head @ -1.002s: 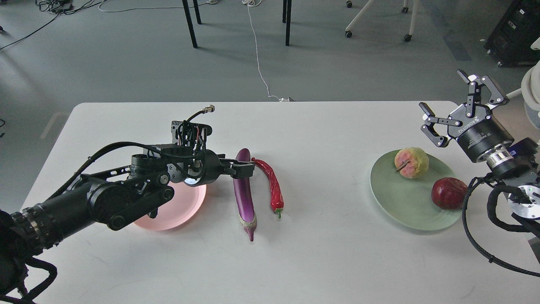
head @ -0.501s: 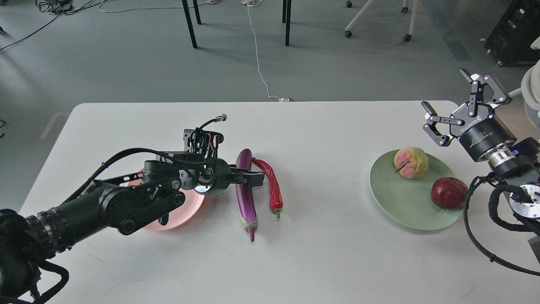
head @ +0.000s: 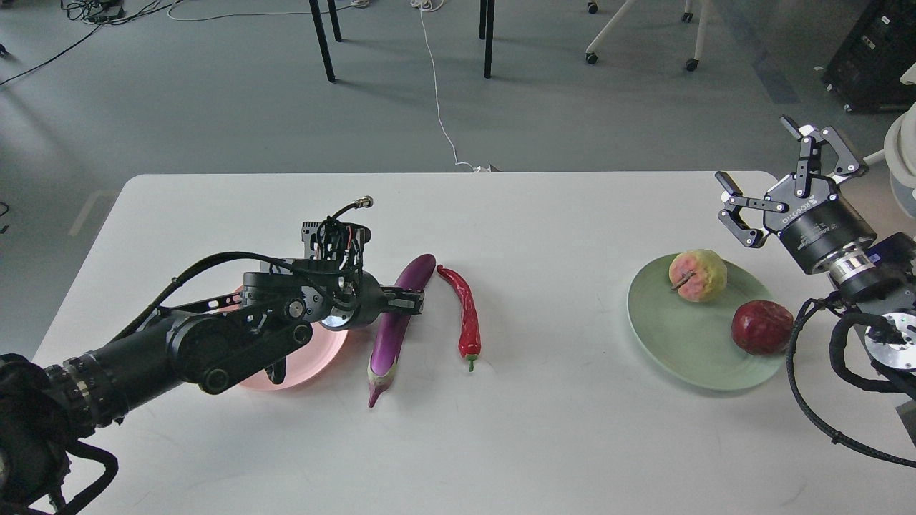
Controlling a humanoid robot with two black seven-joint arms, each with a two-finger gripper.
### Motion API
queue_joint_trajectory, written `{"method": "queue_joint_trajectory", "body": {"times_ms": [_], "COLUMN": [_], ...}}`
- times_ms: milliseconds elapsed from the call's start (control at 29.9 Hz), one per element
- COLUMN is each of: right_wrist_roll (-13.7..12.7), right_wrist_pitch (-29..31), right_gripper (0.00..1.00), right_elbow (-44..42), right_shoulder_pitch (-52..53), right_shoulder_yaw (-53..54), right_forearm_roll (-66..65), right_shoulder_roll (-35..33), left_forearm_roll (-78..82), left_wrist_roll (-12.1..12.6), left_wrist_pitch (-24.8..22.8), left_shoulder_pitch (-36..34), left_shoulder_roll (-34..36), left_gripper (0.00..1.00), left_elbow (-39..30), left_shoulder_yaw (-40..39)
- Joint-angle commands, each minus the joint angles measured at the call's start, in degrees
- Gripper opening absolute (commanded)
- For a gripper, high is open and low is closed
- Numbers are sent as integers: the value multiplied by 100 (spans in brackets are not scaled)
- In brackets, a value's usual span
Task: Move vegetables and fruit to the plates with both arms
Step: 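Move the eggplant onto the pink plate with the left gripper, then release the eggplant and reach the left gripper to the red chili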
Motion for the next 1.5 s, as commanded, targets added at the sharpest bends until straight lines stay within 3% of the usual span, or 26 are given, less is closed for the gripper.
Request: {"method": "queue_joint_trajectory", "body": {"times_ms": [0, 134, 334, 434, 534, 801, 1169, 1236, 1302, 1369, 1436, 1469], "right_wrist_roll": [1, 1, 1, 1, 1, 1, 1, 1, 1, 1, 1, 1], "right_wrist_pitch": [0, 0, 0, 0, 0, 0, 0, 0, 0, 0, 0, 0], "right_gripper": [99, 99, 99, 99, 99, 99, 99, 99, 99, 99, 99, 99], "right_elbow": [0, 0, 0, -9, -9, -9, 0, -9, 0, 0, 0, 0], "right_shoulder_pitch": [0, 0, 0, 0, 0, 0, -8, -8, -8, -43, -44, -44], "right_shoulder_yaw": [-1, -1, -1, -1, -1, -1, -18, -18, -10, -9, -1, -1], "right_forearm_roll": [-8, -8, -8, -8, -16, -43, -60, -60, -60, -60, -60, -60], "right_shoulder_roll": [0, 0, 0, 0, 9, 0, 9, 0, 0, 0, 0, 0], "left_forearm_roll": [-571, -1468, -2093, -2076, -1979, -1259, -1258, -1258, -1258, -1258, -1258, -1250], "left_wrist_roll": [235, 412, 394, 333, 175, -695, -863, -863, -871, -880, -898, -898], "left_wrist_pitch": [32, 49, -65, -389, -466, -466, -391, -381, -381, -381, -373, -355], "left_shoulder_pitch": [-19, -142, -643, -696, -688, -398, -37, -37, -37, -37, -37, -37], "left_shoulder_roll": [23, 76, 611, 1076, 1639, 3081, 3319, 3284, 3293, 3310, 3328, 3328], "left_gripper": [19, 19, 20, 20, 20, 21, 31, 40, 55, 74, 100, 100], "left_elbow": [-13, -39, -188, -460, -706, -1261, -1384, -1384, -1384, -1384, -1384, -1384], "left_shoulder_yaw": [-75, -92, -83, -75, -13, 373, 453, 453, 453, 453, 453, 453]}}
